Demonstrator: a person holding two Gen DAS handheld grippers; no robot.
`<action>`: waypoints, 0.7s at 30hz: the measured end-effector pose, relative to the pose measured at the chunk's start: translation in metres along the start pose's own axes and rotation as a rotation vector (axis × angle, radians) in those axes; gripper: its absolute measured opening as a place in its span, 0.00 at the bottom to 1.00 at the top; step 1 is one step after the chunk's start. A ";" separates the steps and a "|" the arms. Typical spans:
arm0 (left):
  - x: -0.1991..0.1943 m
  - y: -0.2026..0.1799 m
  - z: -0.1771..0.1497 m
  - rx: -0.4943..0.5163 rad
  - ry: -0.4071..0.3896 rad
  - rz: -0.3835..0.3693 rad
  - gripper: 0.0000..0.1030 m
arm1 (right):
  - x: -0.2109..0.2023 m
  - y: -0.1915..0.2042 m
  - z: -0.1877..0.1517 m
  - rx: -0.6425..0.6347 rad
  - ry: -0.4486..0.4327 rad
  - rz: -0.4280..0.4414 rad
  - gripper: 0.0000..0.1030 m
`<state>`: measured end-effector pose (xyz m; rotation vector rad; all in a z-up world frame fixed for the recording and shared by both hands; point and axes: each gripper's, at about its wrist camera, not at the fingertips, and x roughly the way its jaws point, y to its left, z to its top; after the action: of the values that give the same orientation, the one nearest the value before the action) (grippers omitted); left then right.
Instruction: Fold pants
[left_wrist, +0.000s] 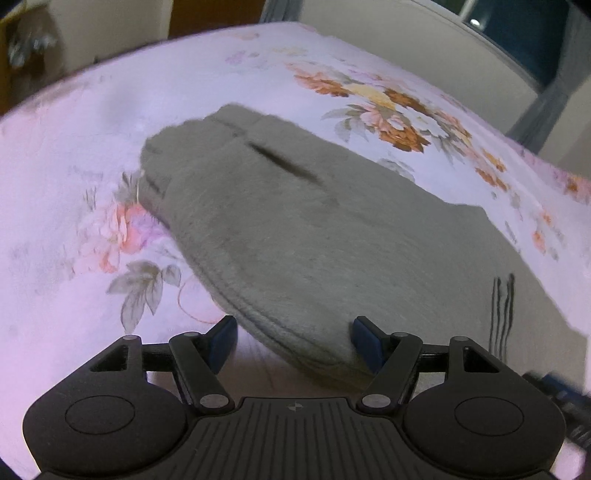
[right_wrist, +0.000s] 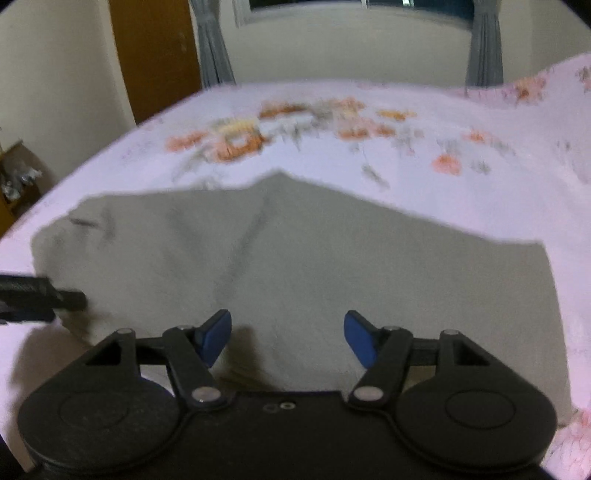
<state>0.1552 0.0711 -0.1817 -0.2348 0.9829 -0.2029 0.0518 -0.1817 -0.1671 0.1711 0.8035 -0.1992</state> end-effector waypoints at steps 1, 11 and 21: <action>0.002 0.005 0.001 -0.025 0.007 -0.006 0.67 | 0.001 -0.001 -0.003 0.012 0.000 0.005 0.66; 0.012 0.033 0.008 -0.173 0.031 -0.046 0.67 | 0.002 -0.001 -0.006 0.029 -0.003 0.010 0.66; 0.026 0.050 0.020 -0.298 0.048 -0.088 0.67 | 0.008 0.011 0.005 -0.014 -0.008 -0.001 0.63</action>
<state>0.1889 0.1139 -0.2064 -0.5485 1.0503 -0.1416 0.0636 -0.1727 -0.1682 0.1567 0.7965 -0.1950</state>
